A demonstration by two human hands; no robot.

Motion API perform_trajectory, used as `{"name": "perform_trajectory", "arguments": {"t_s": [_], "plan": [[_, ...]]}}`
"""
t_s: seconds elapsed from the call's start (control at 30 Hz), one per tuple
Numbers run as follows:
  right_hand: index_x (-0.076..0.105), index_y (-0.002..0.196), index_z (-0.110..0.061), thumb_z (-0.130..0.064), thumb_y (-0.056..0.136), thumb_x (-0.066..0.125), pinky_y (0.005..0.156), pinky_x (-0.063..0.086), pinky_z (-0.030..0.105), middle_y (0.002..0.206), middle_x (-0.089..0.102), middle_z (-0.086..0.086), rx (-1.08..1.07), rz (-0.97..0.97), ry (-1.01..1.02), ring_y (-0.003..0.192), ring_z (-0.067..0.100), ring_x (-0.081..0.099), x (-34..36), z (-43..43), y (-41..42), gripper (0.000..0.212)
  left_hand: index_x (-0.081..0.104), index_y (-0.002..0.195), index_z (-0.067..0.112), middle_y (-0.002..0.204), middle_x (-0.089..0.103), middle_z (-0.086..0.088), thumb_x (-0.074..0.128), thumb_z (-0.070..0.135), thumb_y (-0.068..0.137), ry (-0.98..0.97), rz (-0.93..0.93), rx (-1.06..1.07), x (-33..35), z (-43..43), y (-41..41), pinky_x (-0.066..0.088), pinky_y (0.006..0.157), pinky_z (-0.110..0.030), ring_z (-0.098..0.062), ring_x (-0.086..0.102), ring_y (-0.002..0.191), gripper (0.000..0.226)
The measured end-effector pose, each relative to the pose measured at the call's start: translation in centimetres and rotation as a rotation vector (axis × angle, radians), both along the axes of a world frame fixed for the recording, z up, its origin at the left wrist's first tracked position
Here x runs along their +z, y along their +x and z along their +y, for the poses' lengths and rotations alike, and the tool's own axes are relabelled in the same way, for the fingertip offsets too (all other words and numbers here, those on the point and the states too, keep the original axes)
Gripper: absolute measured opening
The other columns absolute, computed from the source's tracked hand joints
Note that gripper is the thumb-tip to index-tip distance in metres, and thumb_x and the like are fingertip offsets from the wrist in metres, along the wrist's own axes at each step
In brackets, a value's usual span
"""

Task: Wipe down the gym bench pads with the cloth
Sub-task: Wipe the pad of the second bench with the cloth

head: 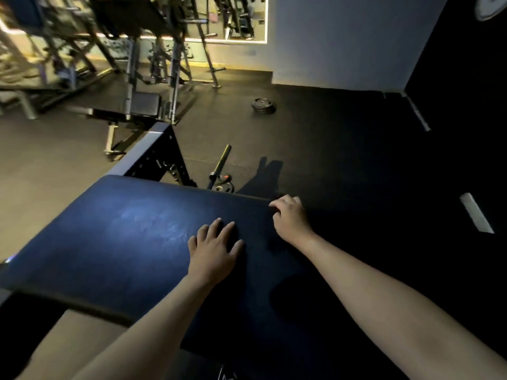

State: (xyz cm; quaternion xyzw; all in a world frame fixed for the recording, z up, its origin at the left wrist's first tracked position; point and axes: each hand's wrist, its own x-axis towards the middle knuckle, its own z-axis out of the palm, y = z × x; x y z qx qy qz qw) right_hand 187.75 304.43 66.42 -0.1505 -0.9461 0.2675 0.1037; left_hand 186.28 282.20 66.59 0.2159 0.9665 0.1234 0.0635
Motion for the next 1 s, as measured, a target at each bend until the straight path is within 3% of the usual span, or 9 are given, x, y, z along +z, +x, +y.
{"name": "perform_trajectory", "arguments": {"t_s": [0.13,0.3,0.37,0.43,0.5,0.57,0.77,0.9,1.0], "plan": [[0.072,0.103,-0.013,-0.011,0.083,0.054,0.093,0.045,0.040,0.105,0.067,0.007,0.305,0.093,0.038,0.098,0.028,0.054,0.6,-4.0,5.2,0.028,0.036,0.152,0.039,0.164,0.024,-0.002,0.027,0.073,0.087,0.005,-0.004,0.064,-0.2,-1.8,3.2,0.012,0.119,-0.046,-0.028,0.010,0.151,0.074],[0.070,0.105,-0.018,-0.019,0.090,0.054,0.093,0.042,0.034,0.104,0.064,0.005,0.651,0.003,0.064,0.100,0.021,0.054,1.9,-6.9,9.8,0.022,0.032,0.148,0.045,0.162,0.023,0.005,0.035,0.069,0.094,-0.026,0.060,0.266,-0.5,-4.6,9.3,0.016,0.109,-0.048,-0.026,0.017,0.144,0.059],[0.070,0.107,-0.019,-0.015,0.088,0.055,0.093,0.043,0.036,0.107,0.065,0.005,0.639,0.024,0.079,0.102,0.024,0.053,2.0,-5.6,9.0,0.024,0.030,0.152,0.044,0.165,0.020,0.006,0.034,0.067,0.096,-0.001,0.045,0.280,-0.9,-5.3,11.0,0.013,0.115,-0.046,-0.022,0.012,0.150,0.060],[0.068,0.114,-0.022,-0.013,0.091,0.053,0.092,0.039,0.038,0.118,0.063,0.004,0.473,0.064,0.136,0.108,0.029,0.052,1.6,-3.8,7.5,0.030,0.024,0.156,0.042,0.168,0.011,0.004,0.028,0.064,0.098,0.025,0.011,0.278,-1.4,-6.0,13.0,0.005,0.122,-0.044,-0.019,0.002,0.154,0.062],[0.058,0.128,-0.027,-0.023,0.098,0.047,0.097,0.030,0.040,0.135,0.053,0.000,0.261,0.007,0.176,0.122,0.028,0.042,1.4,-2.4,6.7,0.033,0.016,0.157,0.044,0.169,0.000,0.005,0.026,0.060,0.102,0.045,-0.033,0.304,-1.8,-6.3,14.6,-0.002,0.124,-0.043,-0.017,-0.008,0.155,0.058],[0.050,0.138,-0.029,-0.032,0.100,0.043,0.104,0.026,0.044,0.144,0.044,-0.001,0.181,-0.096,0.172,0.130,0.027,0.034,1.1,-2.2,7.0,0.038,0.013,0.157,0.046,0.169,-0.003,0.007,0.027,0.058,0.103,0.053,-0.065,0.336,-1.7,-6.2,15.1,-0.005,0.124,-0.042,-0.017,-0.011,0.154,0.057],[0.062,0.129,-0.020,-0.013,0.090,0.050,0.109,0.033,0.034,0.131,0.056,0.004,0.331,-0.064,-0.038,0.123,0.024,0.040,1.6,-6.4,11.4,0.042,0.018,0.156,0.047,0.169,0.003,0.008,0.034,0.062,0.099,0.016,-0.063,0.296,-0.6,-6.7,14.7,0.002,0.122,-0.040,-0.016,-0.002,0.155,0.061],[0.072,0.108,-0.026,-0.024,0.084,0.059,0.095,0.047,0.037,0.108,0.065,-0.001,0.484,0.013,-0.019,0.104,0.020,0.053,2.2,-10.2,16.5,0.028,0.018,0.157,0.043,0.169,0.000,0.007,0.039,0.057,0.100,0.054,-0.078,0.215,-0.8,-8.2,14.7,-0.001,0.122,-0.039,-0.015,-0.006,0.155,0.062],[0.070,0.105,-0.029,-0.031,0.083,0.057,0.086,0.049,0.035,0.101,0.062,-0.007,0.588,-0.007,0.024,0.099,0.014,0.053,2.3,-11.7,19.4,0.026,0.016,0.159,0.039,0.169,-0.003,0.005,0.042,0.051,0.101,0.094,-0.102,0.134,-1.1,-9.3,14.6,-0.005,0.123,-0.038,-0.014,-0.010,0.154,0.064]]}}
